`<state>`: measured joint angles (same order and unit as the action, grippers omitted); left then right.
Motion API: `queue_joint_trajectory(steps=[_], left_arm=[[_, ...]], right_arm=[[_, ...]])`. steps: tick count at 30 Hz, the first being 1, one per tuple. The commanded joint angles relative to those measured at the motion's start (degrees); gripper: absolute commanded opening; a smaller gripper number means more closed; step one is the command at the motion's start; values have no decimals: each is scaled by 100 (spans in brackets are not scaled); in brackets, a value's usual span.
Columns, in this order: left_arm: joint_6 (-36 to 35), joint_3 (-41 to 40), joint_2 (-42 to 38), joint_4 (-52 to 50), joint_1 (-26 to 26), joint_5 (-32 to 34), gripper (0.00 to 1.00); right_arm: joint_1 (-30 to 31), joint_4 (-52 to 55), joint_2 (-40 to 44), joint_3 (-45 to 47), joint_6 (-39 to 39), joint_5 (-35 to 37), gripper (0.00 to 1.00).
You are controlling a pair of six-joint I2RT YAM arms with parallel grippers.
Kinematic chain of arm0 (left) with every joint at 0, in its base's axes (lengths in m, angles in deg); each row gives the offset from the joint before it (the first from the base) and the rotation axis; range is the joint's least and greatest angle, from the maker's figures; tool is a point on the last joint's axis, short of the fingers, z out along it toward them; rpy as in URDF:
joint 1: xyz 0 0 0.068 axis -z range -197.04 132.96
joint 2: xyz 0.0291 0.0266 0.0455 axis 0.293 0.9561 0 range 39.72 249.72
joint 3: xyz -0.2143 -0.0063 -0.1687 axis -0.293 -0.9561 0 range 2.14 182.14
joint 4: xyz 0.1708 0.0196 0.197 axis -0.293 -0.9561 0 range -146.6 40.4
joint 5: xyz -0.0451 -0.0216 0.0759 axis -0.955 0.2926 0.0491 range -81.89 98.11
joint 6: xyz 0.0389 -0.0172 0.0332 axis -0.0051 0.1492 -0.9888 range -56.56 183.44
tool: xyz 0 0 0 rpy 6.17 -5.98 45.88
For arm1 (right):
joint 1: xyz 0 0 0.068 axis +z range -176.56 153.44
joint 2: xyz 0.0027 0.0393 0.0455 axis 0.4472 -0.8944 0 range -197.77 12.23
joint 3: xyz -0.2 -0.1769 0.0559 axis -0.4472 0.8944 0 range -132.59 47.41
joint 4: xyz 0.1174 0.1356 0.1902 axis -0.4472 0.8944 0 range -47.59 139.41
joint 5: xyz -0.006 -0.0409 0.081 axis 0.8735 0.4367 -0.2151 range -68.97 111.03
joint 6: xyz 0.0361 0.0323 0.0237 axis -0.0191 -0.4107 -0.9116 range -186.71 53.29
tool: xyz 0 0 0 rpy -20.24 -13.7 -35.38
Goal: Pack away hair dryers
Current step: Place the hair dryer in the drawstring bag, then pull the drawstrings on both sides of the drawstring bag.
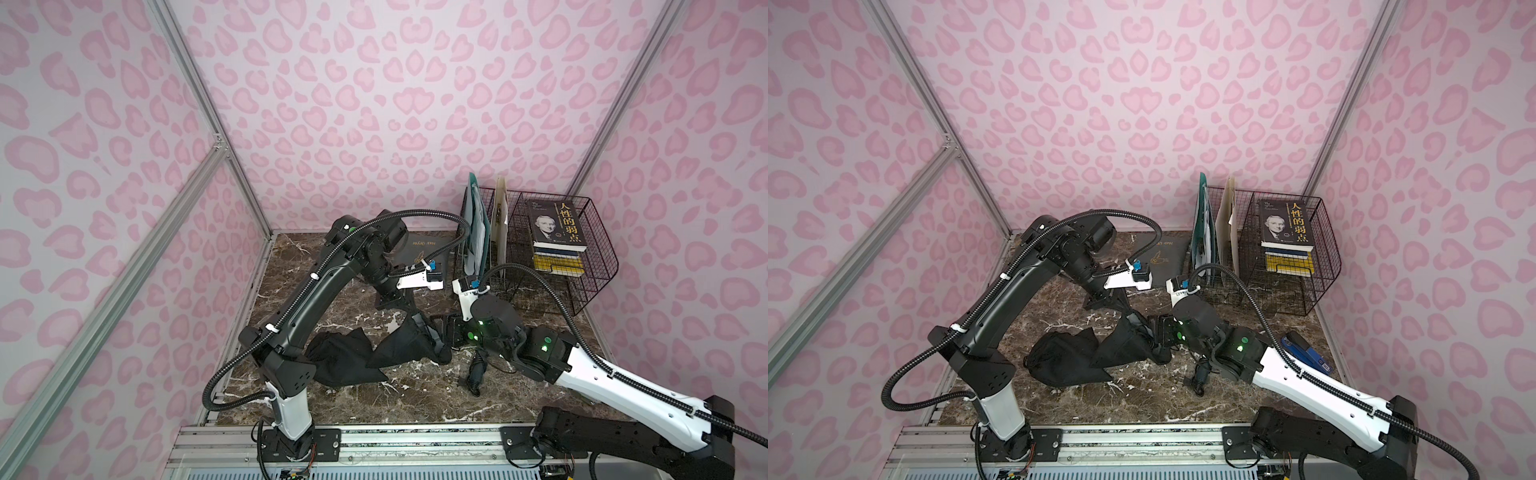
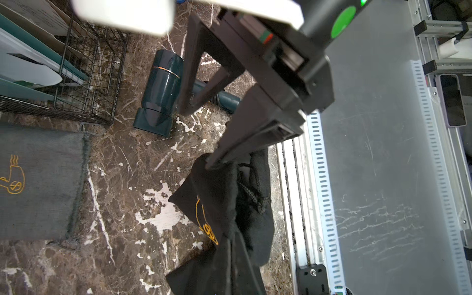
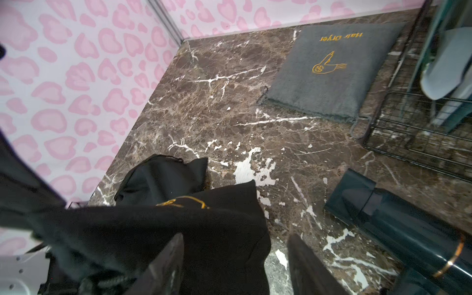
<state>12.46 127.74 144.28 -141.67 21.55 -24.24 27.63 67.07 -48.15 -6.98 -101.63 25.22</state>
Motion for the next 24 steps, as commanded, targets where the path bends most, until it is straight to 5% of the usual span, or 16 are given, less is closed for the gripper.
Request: queue_joint_trajectory(steps=[1,11,24], left_arm=[[-111,190,88,-645,-2,-165,2],[-311,229,262,-742,-3,67,2],[-179,151,575,-659,-56,202,2]], right_arm=[[-6,149,-35,17,179,-136,63],[-20,216,841,297,-175,148,65],[507,136,247,328,-141,-85,64]])
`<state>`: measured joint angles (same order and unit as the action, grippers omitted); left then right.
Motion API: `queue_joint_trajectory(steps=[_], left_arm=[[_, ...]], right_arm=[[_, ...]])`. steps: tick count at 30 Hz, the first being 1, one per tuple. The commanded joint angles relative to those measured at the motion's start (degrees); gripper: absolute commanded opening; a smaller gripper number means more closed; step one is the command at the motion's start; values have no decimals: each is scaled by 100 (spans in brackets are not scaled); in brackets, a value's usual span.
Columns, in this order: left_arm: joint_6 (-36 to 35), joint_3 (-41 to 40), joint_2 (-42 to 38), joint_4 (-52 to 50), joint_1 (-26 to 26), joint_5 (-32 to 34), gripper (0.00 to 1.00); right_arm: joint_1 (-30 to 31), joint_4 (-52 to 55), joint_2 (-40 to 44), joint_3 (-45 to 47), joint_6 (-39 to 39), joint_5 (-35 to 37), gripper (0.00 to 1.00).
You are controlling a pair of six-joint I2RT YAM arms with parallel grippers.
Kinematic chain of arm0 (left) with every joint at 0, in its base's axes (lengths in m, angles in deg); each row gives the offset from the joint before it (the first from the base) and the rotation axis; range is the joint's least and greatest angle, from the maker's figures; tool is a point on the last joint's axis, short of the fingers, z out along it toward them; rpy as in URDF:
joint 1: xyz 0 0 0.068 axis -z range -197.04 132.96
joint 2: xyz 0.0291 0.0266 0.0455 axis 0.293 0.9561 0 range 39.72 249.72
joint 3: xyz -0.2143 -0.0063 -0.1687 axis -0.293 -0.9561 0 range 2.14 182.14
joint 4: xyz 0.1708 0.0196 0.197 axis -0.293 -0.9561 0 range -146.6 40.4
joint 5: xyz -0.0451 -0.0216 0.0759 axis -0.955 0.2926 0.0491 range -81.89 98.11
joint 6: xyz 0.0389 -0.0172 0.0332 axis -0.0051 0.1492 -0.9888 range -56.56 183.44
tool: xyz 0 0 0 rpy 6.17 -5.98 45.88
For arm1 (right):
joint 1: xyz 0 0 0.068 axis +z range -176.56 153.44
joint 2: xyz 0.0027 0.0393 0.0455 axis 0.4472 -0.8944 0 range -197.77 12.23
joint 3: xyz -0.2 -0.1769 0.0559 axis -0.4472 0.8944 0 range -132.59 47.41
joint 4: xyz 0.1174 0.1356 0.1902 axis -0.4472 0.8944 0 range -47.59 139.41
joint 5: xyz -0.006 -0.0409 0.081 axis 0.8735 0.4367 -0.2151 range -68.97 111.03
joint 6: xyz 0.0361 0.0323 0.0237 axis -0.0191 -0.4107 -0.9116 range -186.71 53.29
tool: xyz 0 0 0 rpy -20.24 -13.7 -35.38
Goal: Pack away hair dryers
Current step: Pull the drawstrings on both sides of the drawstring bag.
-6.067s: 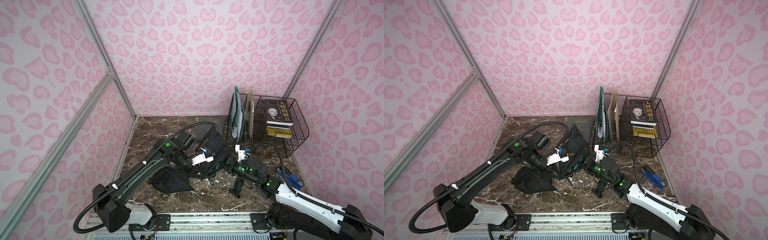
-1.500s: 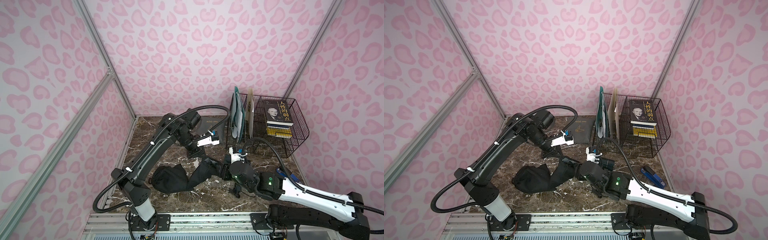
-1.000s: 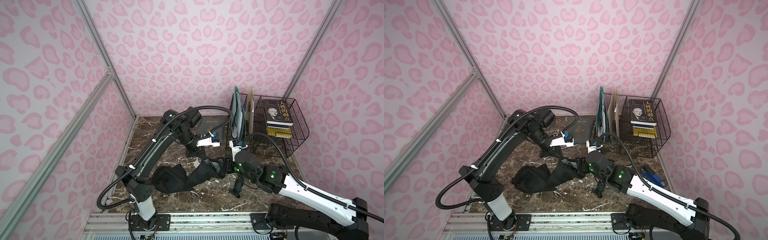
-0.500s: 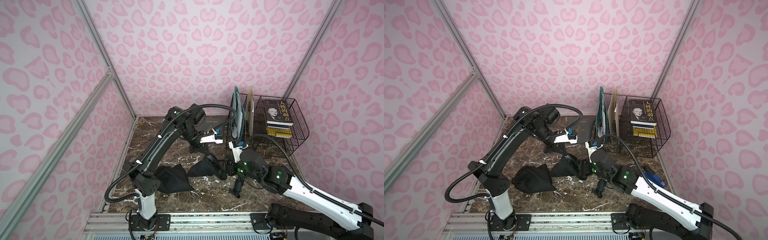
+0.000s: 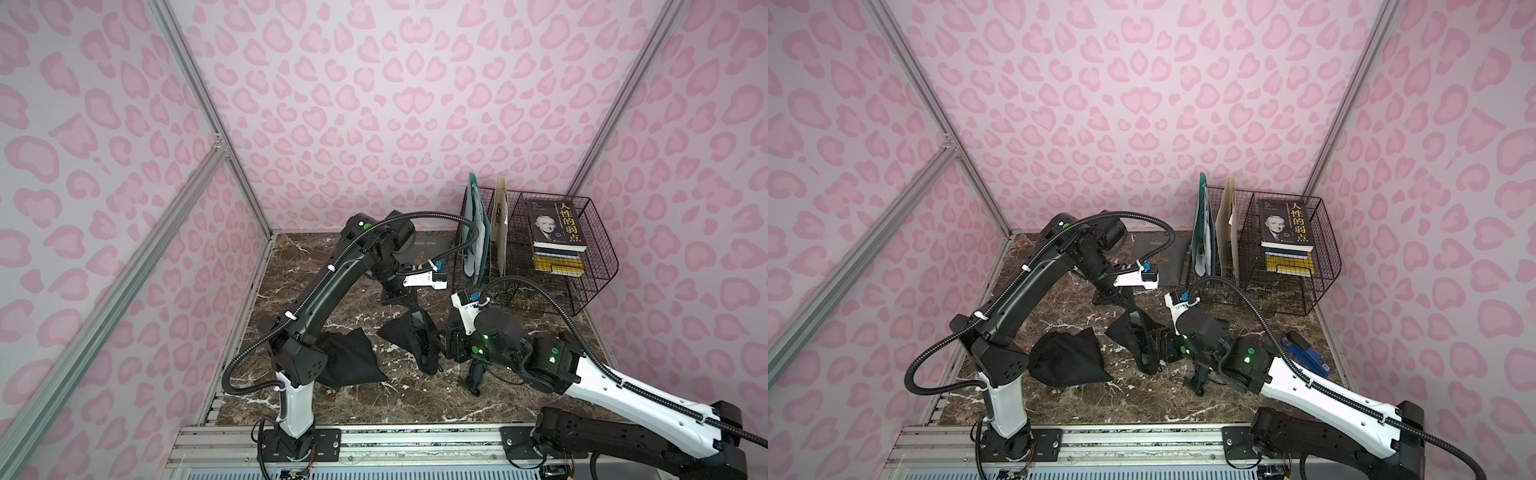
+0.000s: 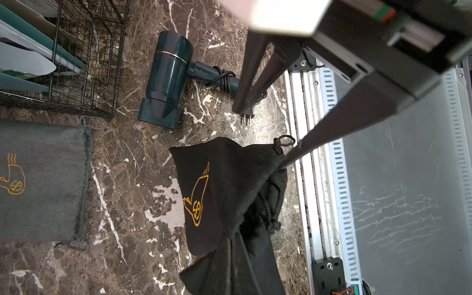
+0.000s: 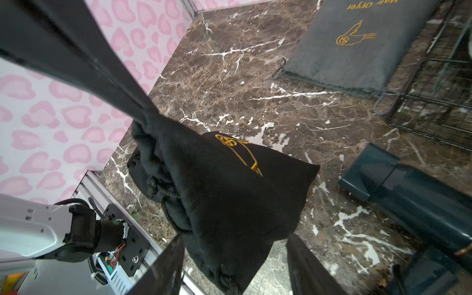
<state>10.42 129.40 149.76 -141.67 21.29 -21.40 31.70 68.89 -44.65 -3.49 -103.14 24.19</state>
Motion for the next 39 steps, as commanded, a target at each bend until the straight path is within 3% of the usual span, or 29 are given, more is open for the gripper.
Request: queue_joint_trajectory(steps=[1,19,29,39], left_arm=[[29,-44,27,-624,-42,-93,2],[208,-423,-143,-505,-167,-300,2],[368,-881,-481,-279,-183,-462,2],[384,-1217,-724,-178,-238,-542,2]], right_arm=[[152,8,-186,-51,-8,85,64],[582,-93,-922,-361,-170,380,65],[1036,-174,-1277,-620,-857,1087,66],[1161,404,-1814,-880,-1363,1928,63]])
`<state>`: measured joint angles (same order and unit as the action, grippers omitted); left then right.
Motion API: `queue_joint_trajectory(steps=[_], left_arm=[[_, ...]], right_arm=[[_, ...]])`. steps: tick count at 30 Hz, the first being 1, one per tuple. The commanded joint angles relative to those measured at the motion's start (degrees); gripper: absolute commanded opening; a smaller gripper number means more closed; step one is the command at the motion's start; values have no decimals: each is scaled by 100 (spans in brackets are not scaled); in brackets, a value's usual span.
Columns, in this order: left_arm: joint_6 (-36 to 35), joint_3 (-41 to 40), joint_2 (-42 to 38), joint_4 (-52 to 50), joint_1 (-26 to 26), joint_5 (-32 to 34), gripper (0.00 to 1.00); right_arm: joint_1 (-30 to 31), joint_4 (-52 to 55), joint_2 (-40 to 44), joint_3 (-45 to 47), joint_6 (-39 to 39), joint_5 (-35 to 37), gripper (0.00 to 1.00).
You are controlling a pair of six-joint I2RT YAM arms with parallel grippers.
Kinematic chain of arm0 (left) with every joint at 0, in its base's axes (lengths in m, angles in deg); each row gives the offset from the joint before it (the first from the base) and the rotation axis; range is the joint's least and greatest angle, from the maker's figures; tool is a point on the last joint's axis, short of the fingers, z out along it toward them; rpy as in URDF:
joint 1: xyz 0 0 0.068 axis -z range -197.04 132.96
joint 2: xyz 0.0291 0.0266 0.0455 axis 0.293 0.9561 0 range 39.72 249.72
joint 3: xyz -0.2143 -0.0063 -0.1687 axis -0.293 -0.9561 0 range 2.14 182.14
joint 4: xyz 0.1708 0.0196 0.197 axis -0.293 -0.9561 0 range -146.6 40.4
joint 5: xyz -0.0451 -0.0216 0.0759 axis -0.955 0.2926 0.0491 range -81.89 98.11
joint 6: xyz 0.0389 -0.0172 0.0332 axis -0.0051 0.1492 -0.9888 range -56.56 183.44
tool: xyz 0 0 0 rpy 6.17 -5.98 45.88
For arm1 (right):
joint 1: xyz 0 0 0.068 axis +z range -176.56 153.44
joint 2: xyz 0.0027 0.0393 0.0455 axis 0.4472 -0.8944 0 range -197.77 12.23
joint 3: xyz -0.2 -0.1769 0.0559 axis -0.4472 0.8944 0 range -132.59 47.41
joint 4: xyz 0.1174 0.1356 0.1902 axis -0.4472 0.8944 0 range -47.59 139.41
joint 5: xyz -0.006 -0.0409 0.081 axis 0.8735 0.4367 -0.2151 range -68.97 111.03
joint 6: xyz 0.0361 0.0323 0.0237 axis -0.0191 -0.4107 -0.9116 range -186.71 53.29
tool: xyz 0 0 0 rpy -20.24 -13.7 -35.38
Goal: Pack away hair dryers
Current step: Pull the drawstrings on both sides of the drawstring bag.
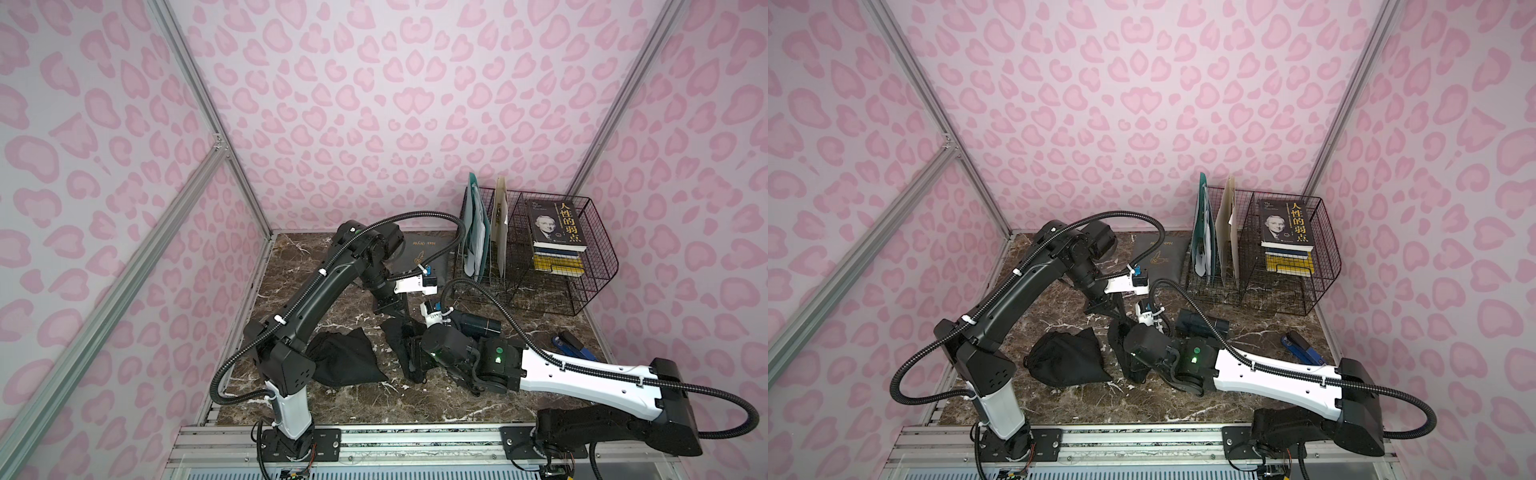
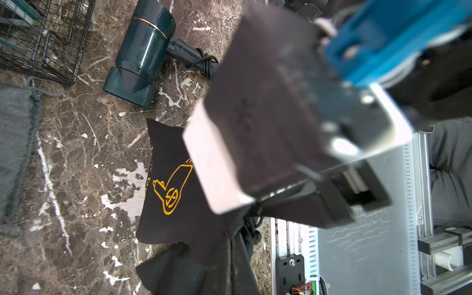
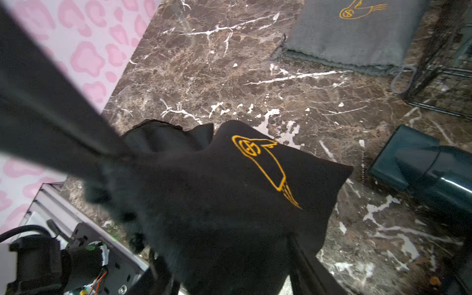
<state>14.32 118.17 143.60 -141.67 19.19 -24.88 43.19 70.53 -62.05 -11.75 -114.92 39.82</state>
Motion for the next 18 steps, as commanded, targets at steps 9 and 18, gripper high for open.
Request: queue_joint_trajectory(steps=[9,18], left_arm=[[-59,-551,-415,-32,-186,-136,2],[-27,-533,-404,16,-213,-213,2]], right_arm=[[-86,125,205,119,-186,459,58],[-234,-138,311,531,-144,211,55]])
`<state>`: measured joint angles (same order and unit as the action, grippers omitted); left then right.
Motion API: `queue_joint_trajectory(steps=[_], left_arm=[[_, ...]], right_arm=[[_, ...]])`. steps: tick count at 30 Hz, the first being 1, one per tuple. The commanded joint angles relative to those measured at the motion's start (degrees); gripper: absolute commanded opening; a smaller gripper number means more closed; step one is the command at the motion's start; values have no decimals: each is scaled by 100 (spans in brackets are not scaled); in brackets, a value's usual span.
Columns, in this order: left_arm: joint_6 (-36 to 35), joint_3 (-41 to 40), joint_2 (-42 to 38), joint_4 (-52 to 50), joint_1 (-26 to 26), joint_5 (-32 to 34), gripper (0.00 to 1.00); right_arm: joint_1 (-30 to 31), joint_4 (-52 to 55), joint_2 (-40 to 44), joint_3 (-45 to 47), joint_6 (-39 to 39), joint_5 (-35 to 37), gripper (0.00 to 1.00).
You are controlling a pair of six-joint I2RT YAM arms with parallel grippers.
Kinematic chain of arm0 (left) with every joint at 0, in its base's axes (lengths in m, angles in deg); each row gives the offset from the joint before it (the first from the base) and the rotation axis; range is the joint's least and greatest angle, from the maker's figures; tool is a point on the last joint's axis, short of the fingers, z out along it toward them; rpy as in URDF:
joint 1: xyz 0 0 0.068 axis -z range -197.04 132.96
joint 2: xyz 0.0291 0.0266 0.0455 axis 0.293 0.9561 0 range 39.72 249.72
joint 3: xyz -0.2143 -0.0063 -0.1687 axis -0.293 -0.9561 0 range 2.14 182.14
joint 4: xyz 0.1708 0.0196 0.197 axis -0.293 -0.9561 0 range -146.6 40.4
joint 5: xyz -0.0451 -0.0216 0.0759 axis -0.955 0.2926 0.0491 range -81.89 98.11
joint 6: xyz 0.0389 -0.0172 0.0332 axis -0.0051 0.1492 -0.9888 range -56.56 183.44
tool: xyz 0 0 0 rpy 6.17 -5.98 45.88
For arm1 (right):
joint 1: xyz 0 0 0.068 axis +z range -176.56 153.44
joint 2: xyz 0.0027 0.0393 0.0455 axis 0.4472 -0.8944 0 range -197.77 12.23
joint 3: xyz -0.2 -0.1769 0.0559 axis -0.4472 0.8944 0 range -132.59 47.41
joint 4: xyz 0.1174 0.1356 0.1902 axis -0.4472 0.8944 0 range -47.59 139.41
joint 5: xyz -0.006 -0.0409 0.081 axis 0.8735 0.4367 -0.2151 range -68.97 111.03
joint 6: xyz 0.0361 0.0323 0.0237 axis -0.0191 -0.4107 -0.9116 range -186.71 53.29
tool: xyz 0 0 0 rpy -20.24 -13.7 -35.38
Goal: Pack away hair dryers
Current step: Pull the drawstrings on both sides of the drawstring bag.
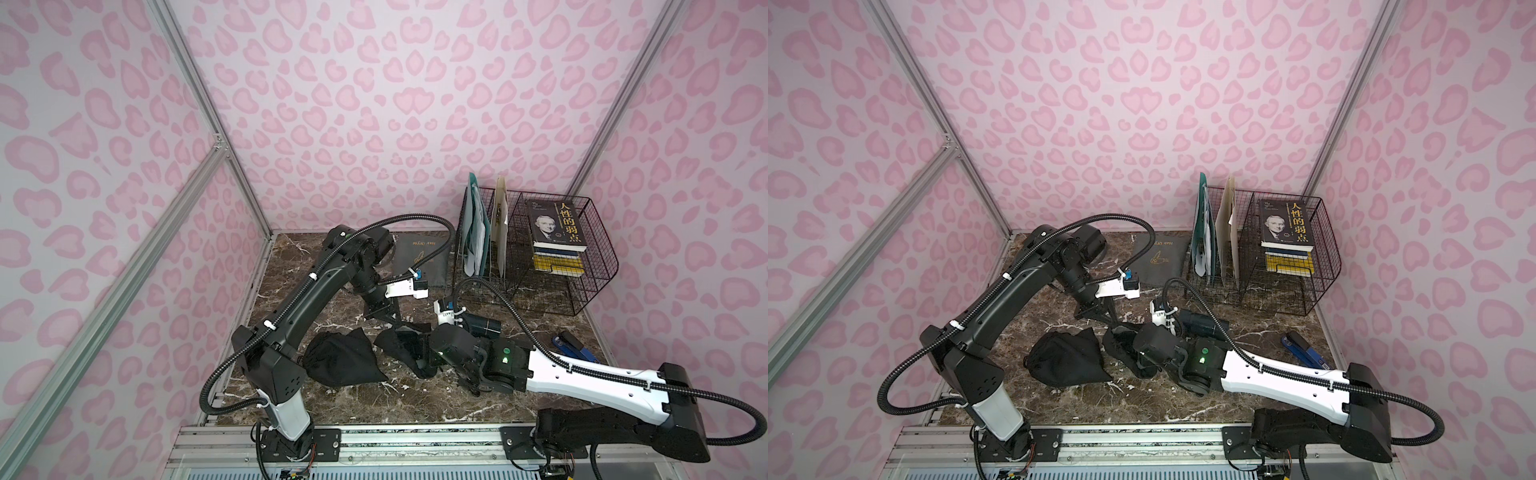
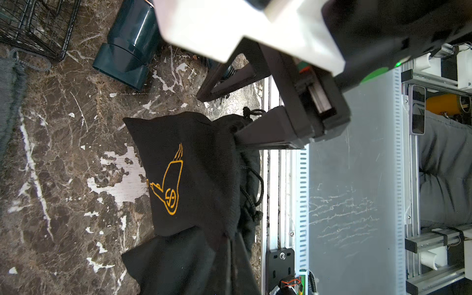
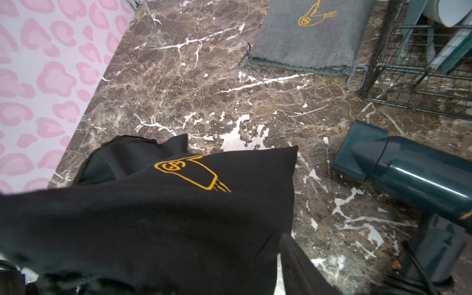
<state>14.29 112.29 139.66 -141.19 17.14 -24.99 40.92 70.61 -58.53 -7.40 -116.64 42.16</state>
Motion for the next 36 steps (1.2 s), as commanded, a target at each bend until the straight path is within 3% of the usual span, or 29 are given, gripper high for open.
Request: queue_joint_trajectory(steps=[1,5,10,16,23,27,32,34,36], left_arm=[[-31,59,-12,-31,-7,-204,2],[-40,-32,-28,22,-25,-161,2],[38,-477,-141,480,-182,46,2],[454,-938,-121,1203,-604,63,8],[942,-1091,-63,1575,-754,36,25],[1286,-1157,-220,1836,-767,355,34],[2215,-1329,-950,2435,-822,1575,55],[2476,-1442,-1425,2499,-824,2160,58],[2512,-1731,-1968,2518,-824,2343,58]], right_arm=[[-7,-204,-61,142,51,-63,54],[-25,-274,-189,147,98,-117,41],[-81,-350,-195,93,234,-214,16],[-415,-1028,57,237,464,-980,1],[-776,-1646,25,223,596,-1856,0],[-897,-1746,-303,42,613,-2245,0],[-1047,-1766,-680,-178,596,-2646,0],[-1074,-1873,-767,-214,587,-2784,0],[-1113,-1964,-837,-232,572,-2905,0]])
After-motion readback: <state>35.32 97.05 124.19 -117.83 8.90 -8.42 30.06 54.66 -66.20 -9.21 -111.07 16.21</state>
